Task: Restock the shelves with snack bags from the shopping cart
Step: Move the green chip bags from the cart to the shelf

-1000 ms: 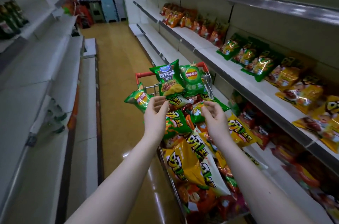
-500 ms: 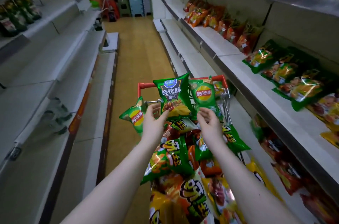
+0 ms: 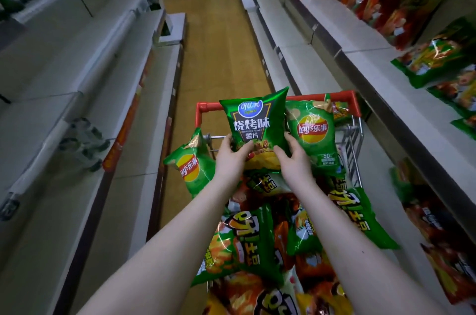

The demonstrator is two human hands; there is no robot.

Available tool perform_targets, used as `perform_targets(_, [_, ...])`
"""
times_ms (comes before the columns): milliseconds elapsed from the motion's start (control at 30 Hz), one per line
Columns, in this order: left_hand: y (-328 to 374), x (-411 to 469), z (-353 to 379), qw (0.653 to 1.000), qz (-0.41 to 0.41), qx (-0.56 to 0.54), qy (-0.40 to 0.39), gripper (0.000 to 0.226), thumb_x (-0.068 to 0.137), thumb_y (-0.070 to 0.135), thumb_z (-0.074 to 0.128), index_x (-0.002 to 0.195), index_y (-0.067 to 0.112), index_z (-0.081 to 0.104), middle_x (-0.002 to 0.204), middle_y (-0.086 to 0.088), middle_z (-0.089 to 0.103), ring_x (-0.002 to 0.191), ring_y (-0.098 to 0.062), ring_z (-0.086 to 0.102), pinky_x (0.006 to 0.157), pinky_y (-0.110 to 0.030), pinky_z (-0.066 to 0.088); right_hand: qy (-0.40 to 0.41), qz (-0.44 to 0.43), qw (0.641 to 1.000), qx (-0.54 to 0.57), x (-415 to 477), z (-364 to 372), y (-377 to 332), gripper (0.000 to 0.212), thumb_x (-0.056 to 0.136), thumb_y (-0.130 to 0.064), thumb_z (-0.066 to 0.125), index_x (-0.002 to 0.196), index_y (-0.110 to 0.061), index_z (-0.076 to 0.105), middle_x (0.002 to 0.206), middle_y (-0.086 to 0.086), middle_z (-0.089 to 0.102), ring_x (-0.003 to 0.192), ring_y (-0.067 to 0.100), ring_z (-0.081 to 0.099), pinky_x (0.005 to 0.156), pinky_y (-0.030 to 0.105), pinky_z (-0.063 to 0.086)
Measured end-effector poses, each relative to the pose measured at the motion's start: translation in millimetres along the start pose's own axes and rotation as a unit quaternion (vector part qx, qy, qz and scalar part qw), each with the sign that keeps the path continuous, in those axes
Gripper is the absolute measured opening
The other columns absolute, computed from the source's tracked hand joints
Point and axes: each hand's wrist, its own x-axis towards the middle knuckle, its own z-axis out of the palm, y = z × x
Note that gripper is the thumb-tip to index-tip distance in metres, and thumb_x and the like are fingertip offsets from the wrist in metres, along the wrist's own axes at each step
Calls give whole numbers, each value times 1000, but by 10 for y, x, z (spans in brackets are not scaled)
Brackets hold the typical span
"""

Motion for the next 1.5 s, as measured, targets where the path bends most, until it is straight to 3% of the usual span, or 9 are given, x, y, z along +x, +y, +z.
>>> perform_targets(200, [131, -89, -1, 999, 14, -30, 19, 66, 89, 30, 65, 145, 12, 36, 142, -7, 48, 129, -24, 47, 106, -46, 42, 14, -2, 999, 29, -77, -68, -111, 47, 95, -17, 53, 140, -15, 41, 135, 1, 50, 122, 12, 45, 98, 25, 36])
perform_targets(333, [320, -192, -32, 998, 37, -40, 18, 59, 89, 28, 64, 141, 14, 39, 137, -6, 51, 122, -22, 52, 102, -46, 46, 33, -20, 999, 28, -151, -161, -252, 41, 93, -21, 56, 133, -18, 46, 130, 1, 54, 121, 17, 49, 103, 36, 41])
perform_targets(567, [521, -561, -56, 997, 68, -41, 22, 47, 86, 29, 68, 126, 14, 48, 120, -1, 56, 114, -20, 56, 98, -44, 50, 59, -47, 996, 53, -446, -401, -442, 44, 89, -25, 63, 128, -14, 45, 122, 0, 53, 104, 7, 50, 77, 4, 38])
perform_targets(733, [508, -888, -60, 997, 76, -4, 20, 98, 57, 76, 65, 132, 15, 51, 126, -6, 58, 115, -23, 58, 98, -47, 48, 75, -55, 995, 31, -869, -603, -512, 74, 76, -60, 62, 137, -25, 40, 133, 4, 48, 122, 18, 47, 103, 43, 43])
perform_targets(833, [459, -1067, -46, 996, 90, 6, -3, 104, 49, 88, 61, 125, 16, 60, 120, -6, 62, 111, -23, 60, 97, -46, 49, 99, -56, 993, 23, -1153, -719, -554, 79, 68, -71, 56, 132, -26, 46, 129, 6, 51, 119, 20, 51, 100, 47, 45])
perform_targets(1033, [556, -1831, -136, 989, 120, -32, -82, 71, 63, 70, 65, 113, 21, 55, 115, -4, 62, 106, -21, 62, 94, -47, 51, 166, -65, 984, 16, -1911, -936, -606, 62, 65, -72, 54, 114, -35, 47, 121, 5, 54, 112, 19, 54, 95, 46, 47])
perform_targets(1167, [538, -2372, -179, 972, 132, -101, -167, 44, 84, 40, 68, 117, 17, 48, 116, -7, 62, 104, -22, 64, 91, -44, 53, 216, -58, 974, 30, -2525, -1033, -601, 52, 83, -49, 62, 124, -21, 46, 124, 3, 53, 111, 18, 54, 95, 40, 47])
perform_targets(1300, [448, -2838, -129, 961, 137, -114, -214, 44, 86, 37, 68, 118, 19, 44, 118, -6, 61, 106, -21, 63, 95, -43, 51, 282, -55, 956, 55, -3109, -1179, -546, 48, 88, -34, 63, 125, -11, 45, 120, 3, 55, 108, 14, 54, 87, 26, 43])
perform_targets(1500, [365, -3744, 148, 925, 157, -135, -318, 44, 89, 31, 65, 122, 14, 41, 114, 0, 59, 103, -14, 61, 87, -32, 53, 380, -45, 919, 99, -4102, -1623, -448, 36, 91, -39, 57, 117, -20, 42, 108, -5, 56, 106, 17, 58, 90, 36, 50])
